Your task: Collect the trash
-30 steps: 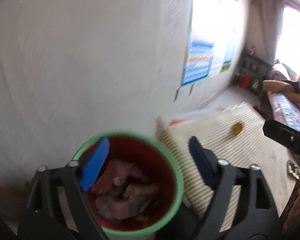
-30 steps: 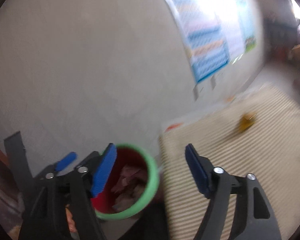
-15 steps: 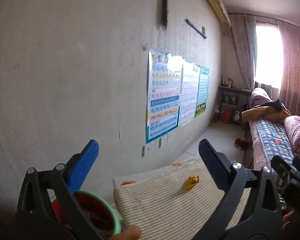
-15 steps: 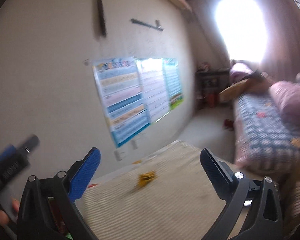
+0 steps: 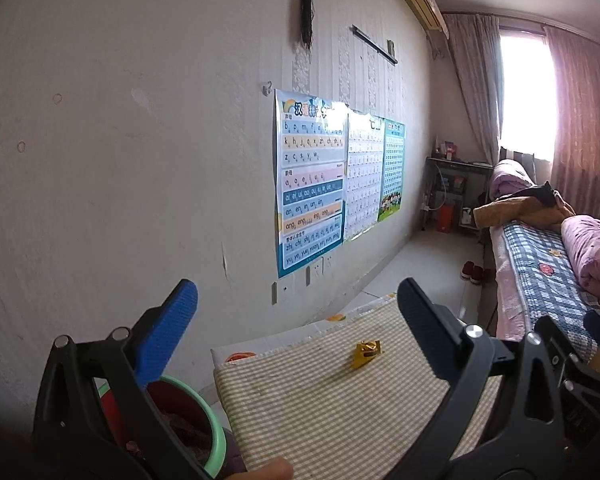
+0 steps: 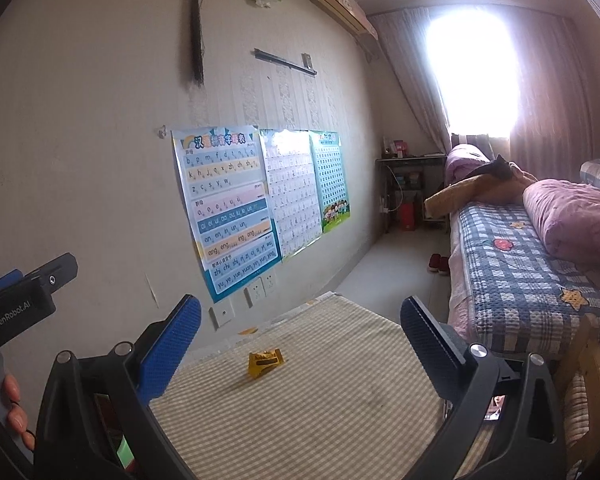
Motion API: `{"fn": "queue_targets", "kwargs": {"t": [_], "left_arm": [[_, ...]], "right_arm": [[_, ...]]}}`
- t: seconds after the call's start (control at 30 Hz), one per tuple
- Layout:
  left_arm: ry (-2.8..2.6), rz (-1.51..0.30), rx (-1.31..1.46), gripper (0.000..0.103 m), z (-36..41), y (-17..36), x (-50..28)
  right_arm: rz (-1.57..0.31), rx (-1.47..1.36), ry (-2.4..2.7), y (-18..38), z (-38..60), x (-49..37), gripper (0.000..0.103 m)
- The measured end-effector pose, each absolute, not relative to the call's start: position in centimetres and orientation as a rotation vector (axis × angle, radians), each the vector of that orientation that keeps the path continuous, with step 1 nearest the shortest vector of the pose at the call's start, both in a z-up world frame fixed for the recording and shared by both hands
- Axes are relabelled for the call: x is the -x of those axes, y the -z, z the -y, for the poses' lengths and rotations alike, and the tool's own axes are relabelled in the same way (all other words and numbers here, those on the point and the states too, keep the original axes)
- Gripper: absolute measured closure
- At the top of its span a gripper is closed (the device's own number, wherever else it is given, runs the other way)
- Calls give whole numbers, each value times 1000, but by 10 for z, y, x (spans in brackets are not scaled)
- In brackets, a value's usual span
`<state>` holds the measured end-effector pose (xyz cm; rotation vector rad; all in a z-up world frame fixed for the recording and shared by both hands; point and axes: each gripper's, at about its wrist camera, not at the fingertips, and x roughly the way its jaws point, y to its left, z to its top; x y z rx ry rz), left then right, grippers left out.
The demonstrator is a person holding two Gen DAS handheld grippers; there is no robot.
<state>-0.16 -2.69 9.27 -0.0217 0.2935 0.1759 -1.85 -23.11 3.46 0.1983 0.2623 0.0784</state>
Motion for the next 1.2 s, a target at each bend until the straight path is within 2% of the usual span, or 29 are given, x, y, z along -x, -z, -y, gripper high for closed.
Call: {"fn": "queue_targets", "kwargs": {"t": [1.2], "left_arm": [[-203,-382,36,5,11,-68,-10]], "right_arm": [[-345,-169,-106,-16,210,7,7]]}}
